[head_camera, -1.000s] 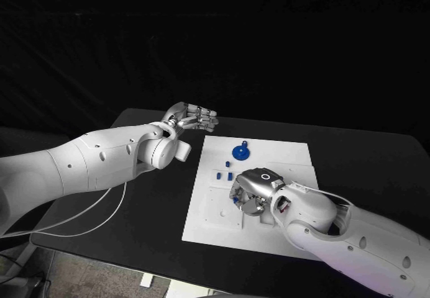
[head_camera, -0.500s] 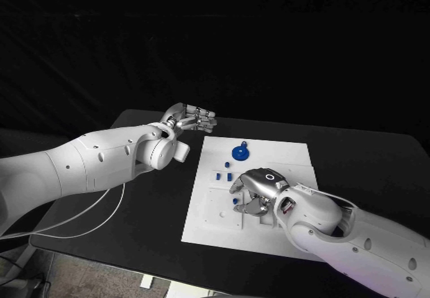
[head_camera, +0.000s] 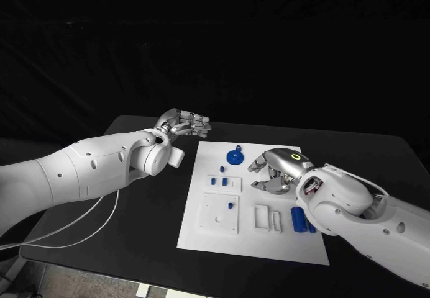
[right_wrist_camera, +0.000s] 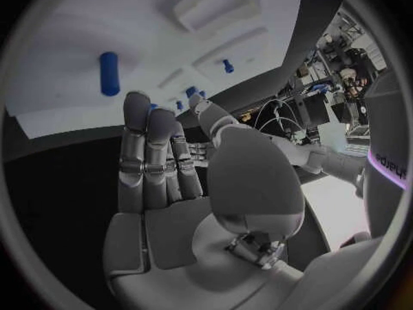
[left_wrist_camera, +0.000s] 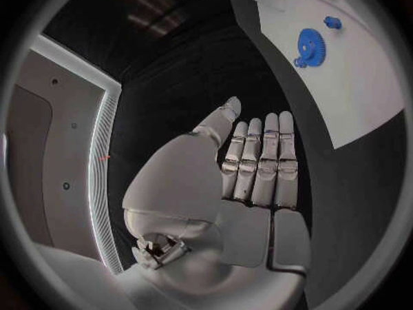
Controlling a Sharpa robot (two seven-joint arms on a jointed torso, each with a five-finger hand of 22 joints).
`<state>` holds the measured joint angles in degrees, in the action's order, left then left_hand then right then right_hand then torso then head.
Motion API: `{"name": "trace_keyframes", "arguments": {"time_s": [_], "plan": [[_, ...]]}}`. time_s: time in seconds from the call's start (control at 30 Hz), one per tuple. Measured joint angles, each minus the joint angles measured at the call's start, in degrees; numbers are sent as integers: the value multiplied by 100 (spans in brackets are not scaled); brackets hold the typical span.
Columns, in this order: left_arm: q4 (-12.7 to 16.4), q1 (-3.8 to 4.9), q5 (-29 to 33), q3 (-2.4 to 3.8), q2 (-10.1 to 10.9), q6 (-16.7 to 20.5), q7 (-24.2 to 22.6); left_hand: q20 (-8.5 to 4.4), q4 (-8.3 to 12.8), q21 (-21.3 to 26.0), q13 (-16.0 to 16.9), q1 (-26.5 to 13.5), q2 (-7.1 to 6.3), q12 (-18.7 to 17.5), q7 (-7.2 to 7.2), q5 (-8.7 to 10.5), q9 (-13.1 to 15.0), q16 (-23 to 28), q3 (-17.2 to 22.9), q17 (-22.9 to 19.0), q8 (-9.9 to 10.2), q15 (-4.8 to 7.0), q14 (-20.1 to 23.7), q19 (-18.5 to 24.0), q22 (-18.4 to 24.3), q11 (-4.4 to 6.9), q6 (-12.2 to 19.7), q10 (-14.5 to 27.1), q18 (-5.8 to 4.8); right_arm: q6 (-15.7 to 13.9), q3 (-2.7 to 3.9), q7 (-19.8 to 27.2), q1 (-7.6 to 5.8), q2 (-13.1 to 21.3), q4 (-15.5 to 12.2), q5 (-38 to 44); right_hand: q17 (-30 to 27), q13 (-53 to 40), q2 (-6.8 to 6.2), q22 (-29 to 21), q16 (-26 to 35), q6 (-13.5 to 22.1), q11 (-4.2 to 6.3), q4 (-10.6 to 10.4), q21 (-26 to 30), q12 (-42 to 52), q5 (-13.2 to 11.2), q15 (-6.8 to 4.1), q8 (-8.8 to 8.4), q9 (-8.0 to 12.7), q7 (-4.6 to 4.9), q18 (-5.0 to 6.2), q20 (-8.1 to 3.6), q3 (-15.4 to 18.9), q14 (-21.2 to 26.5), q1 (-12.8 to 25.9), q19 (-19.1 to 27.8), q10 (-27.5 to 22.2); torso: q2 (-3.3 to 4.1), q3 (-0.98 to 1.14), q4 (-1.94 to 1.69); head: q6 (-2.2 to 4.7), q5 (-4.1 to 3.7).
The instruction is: Assemble the parts on the task board
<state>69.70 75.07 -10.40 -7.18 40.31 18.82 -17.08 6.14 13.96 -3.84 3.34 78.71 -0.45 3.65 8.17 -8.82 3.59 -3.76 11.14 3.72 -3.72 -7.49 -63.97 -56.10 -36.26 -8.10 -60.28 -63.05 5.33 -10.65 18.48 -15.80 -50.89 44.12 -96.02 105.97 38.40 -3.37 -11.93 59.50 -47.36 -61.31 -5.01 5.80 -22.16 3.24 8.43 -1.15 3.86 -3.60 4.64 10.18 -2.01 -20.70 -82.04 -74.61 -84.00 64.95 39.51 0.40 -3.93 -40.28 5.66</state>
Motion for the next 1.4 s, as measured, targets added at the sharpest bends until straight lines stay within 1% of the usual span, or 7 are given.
{"name": "trace_keyframes", "arguments": {"time_s": [0.13, 0.23, 0.5, 0.77, 0.97, 1.2, 1.4], "plan": [[-6, -1, 0, 0, 27, -8, 0, 0, 0, 0, 0, 0, 0, 0, 0, 0, 0, 0, 0, 0, 0, 0, 0, 0, -4, 0, 0, 0, 0, 163, 197, -4, -11, 189, 69, -166, -16, 0, -4, -13, 0, 63, -21, -23, 80, 0, 0, 3, 0, 0, -4, 0, 8, 438, 39, 4, 8, -82, -1, 0, 18, 29, -34], [-9, -1, 0, 0, 37, -12, 0, 0, 0, 0, 0, 0, 0, 0, 0, 0, 0, 0, 0, 0, 0, 0, 0, 0, -4, 0, 0, 0, 0, 316, 244, -15, -6, 262, 127, -265, -24, -4, 29, -9, 0, 137, -41, -123, 97, 0, -29, 12, 0, 0, -41, 0, 8, 688, 50, -29, 8, -184, -2, 3, 31, 37, -40], [-18, -1, 0, -1, 44, -20, -1, 0, 0, 0, 0, 0, 0, 0, 0, 0, 0, 0, 0, 0, 0, 0, 0, 0, -4, 0, 0, 0, -1, 811, 282, -61, -3, 263, 201, -408, -41, -4, -112, 37, 0, 357, -134, -557, 186, 0, -156, 53, 0, -1, -153, -3, 42, 999, 110, -306, -2, -538, -4, 4, 41, 50, -44], [-33, -2, 0, -1, 43, -30, -1, 0, 0, 0, 0, 0, 0, 0, 0, 0, 0, 0, 0, 0, 0, 0, 0, 0, -4, 0, 0, 0, -1, 1308, 285, -126, 2, 236, 254, -448, -46, -4, -38, 68, 1, 375, -66, -550, 194, 0, -422, 56, 0, -1, -171, -5, 50, 1010, 114, -321, 7, -336, -4, -3, 34, 39, -43], [-37, -2, 0, -1, 44, -36, 7, 0, 0, 0, 0, 0, 0, 0, 0, 0, 0, 0, 0, 0, 0, 0, 0, 0, -24, 0, 0, 0, -1, 1491, 283, -159, 8, 206, 273, -438, -46, -4, 306, 101, 2, 39, 72, -250, 194, 0, -555, -16, 0, -1, -70, -52, -39, 496, 54, -380, -9, 187, -4, -4, 34, 33, -49], [-39, -2, 0, -2, 45, -40, 14, 0, -9, 0, 0, 0, 0, 0, 0, 0, 0, 0, -9, 0, 0, 0, 0, 0, -24, 0, 0, 0, -1, 1523, 282, -168, 12, 178, 283, -401, -20, -2, 443, 153, 3, -411, 194, -157, 113, 0, -555, -103, -9, -6, 87, -99, -117, -463, -5, -182, 6, 595, -3, -4, 34, 27, -48], [-40, -2, 0, -2, 46, -44, 19, 0, -16, 0, 0, 0, 0, 0, 0, 0, 0, 0, -16, 0, 0, 0, 0, 0, -24, 0, 0, 0, -1, 1444, 284, -168, 15, 155, 276, -352, 12, 6, 493, 245, 7, -805, 295, 11, -72, -21, -557, -183, -23, -6, 45, -221, -220, -934, -25, -84, -13, 962, -2, 0, 36, 14, -47]]}}
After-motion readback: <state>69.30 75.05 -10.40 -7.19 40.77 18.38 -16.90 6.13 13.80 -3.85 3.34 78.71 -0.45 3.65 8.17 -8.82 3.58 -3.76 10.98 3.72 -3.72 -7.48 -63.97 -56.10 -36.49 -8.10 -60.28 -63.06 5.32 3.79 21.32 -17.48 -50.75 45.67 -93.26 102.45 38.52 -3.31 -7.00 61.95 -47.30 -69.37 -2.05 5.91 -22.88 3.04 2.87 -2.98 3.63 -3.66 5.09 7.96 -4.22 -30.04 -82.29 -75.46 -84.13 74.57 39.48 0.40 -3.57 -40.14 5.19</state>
